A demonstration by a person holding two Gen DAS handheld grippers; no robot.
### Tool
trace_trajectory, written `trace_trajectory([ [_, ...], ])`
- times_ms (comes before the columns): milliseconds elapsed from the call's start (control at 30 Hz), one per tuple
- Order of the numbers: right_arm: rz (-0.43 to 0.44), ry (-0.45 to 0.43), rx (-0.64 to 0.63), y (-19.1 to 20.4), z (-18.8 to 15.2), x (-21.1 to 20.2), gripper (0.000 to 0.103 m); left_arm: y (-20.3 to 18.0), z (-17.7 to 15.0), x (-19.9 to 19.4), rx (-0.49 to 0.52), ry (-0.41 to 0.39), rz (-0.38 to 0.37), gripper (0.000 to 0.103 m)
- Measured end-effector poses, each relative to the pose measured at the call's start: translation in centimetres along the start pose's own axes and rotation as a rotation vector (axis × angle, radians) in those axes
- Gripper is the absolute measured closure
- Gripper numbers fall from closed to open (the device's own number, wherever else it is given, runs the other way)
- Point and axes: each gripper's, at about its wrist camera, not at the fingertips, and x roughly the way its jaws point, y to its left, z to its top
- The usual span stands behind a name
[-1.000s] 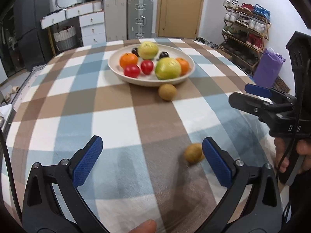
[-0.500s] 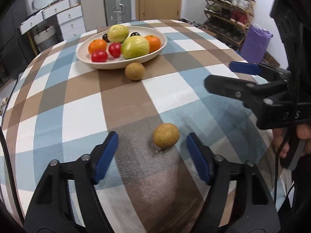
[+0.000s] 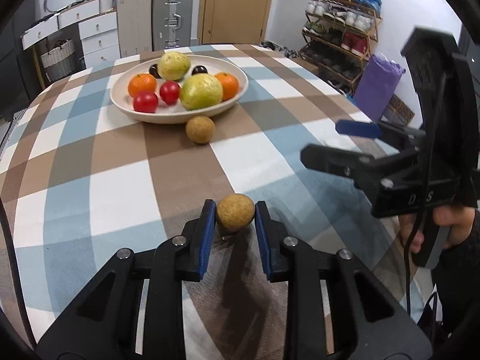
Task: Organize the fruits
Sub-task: 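Grasp a small brown round fruit with the left gripper while the right gripper grasps another, then carry both brown fruits into the white plate and open both grippers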
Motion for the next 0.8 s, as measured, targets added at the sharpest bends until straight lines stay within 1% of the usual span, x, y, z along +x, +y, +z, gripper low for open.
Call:
trace_trajectory([
  [200,0.01,0.009,0.01,0.2,0.5,0.5,0.0,1.1,1.0,-0.5,-0.011,-0.042,0.028,0.079],
  [267,0.016,0.012,0.01,0.5,0.8,0.9,0.0,1.7,1.4,-0.5,-0.032,-0.056,0.025,0.079],
  [400,0.018,0.026,0.001,1.3,1.3,1.7,0.0,3.5,2.8,-0.4,-0.083,-0.083,0.052,0.079],
  [500,-0.007,0.034,-0.017,1.9,1.7,2.6,0.0,4.7,3.8,-0.3,-0.102,-0.103,0.074,0.079],
  [633,-0.022,0.075,-0.038,2.6,2.2,4.1,0.001,6.1,5.3,0.1,-0.094,-0.127,0.119,0.079],
  [700,-0.014,0.083,-0.034,2.9,2.5,4.7,0.001,6.5,5.9,0.3,-0.086,-0.142,0.126,0.079],
  [800,-0.009,0.088,-0.034,3.2,3.0,5.4,0.003,7.0,6.1,0.7,-0.085,-0.144,0.138,0.079],
])
